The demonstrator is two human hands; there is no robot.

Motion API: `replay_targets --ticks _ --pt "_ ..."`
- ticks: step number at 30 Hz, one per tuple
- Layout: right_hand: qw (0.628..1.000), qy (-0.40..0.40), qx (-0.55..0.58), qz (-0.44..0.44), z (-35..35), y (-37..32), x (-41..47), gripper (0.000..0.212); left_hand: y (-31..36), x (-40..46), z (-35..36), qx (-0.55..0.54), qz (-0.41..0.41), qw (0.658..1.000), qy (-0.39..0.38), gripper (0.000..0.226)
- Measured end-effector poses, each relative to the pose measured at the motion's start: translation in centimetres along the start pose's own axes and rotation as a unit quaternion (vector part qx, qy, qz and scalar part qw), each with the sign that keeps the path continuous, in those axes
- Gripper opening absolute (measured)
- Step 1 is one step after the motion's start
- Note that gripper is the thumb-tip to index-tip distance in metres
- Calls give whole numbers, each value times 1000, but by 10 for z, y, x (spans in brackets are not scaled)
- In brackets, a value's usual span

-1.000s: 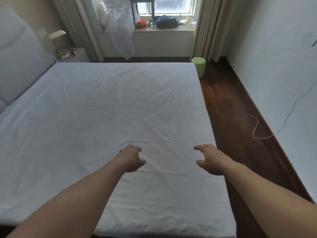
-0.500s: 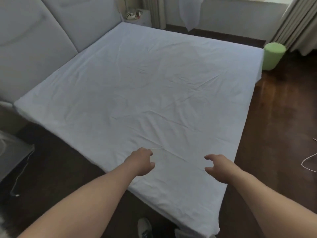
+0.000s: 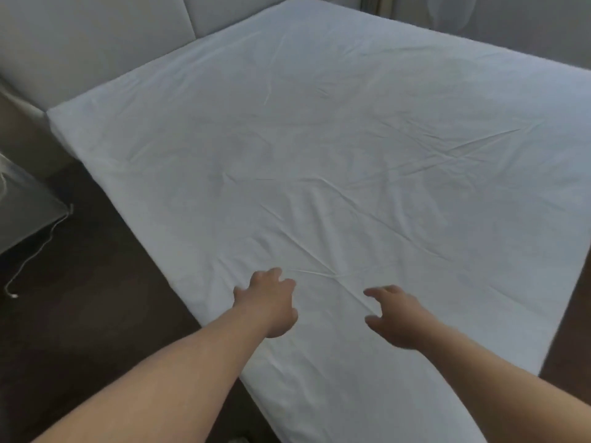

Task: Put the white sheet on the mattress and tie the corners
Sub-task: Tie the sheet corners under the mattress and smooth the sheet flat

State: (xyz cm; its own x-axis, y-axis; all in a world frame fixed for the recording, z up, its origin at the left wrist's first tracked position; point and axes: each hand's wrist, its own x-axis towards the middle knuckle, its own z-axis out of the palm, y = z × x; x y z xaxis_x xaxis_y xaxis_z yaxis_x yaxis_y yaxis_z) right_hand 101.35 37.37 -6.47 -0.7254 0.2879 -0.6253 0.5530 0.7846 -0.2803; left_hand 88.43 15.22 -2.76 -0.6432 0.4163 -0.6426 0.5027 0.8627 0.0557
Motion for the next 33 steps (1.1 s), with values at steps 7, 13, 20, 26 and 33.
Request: replay_targets --ticks 7,13,20,26,33 --pt "987 158 -33 -28 24 -41 155 72 -15 136 75 -42 7 989 139 56" --pt "981 173 -88 7 91 -49 184 67 -27 170 123 -10 -3 983 182 60" --pt "980 178 -87 -24 140 -51 128 61 -51 128 154 -12 -10 985 173 59" --pt "983 156 -93 -14 173 -40 79 63 -64 85 186 7 2 986 165 58" --pt "980 157 -119 -13 207 -27 24 65 -66 40 219 13 22 987 160 58"
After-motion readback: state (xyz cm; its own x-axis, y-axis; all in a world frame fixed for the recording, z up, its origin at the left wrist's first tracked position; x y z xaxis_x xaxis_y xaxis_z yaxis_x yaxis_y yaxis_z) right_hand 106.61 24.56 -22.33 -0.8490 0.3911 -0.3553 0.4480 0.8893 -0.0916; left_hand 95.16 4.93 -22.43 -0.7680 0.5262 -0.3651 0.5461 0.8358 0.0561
